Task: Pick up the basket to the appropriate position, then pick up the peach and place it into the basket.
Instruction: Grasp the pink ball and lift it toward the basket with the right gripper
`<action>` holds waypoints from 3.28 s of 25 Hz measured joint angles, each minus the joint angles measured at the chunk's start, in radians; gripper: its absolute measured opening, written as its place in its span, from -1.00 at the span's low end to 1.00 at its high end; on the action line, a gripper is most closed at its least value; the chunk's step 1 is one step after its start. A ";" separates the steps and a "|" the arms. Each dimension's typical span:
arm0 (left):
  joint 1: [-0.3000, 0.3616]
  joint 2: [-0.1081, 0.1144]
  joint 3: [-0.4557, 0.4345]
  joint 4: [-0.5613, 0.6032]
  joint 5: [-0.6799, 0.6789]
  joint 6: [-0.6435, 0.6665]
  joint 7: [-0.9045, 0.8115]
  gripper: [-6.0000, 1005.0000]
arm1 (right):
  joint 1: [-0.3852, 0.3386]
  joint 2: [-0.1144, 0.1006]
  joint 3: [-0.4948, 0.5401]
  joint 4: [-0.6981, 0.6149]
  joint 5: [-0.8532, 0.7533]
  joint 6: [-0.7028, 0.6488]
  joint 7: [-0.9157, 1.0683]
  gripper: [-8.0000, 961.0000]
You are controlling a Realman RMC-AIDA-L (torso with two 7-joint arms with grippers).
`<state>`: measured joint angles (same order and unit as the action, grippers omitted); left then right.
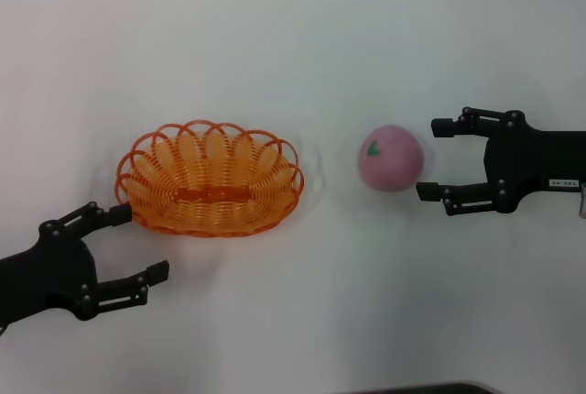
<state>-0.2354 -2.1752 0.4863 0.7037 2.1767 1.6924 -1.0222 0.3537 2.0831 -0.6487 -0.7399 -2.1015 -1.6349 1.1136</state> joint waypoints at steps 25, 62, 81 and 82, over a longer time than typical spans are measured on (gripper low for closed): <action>0.002 0.001 -0.006 0.000 0.000 0.013 0.002 0.86 | 0.113 -0.032 -0.005 -0.137 -0.169 -0.019 0.591 0.89; 0.013 0.003 -0.006 0.014 0.000 0.015 -0.001 0.86 | 0.322 0.002 -0.206 -0.145 -0.421 0.092 0.957 0.85; 0.013 0.003 -0.006 0.016 0.000 0.012 -0.004 0.86 | 0.346 0.010 -0.344 -0.132 -0.421 0.168 1.001 0.83; 0.013 0.003 -0.005 0.016 0.000 0.012 -0.005 0.86 | 0.346 0.011 -0.348 -0.131 -0.420 0.171 1.001 0.82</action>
<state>-0.2224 -2.1721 0.4811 0.7195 2.1767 1.7042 -1.0268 0.6999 2.0937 -0.9969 -0.8708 -2.5214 -1.4640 2.1142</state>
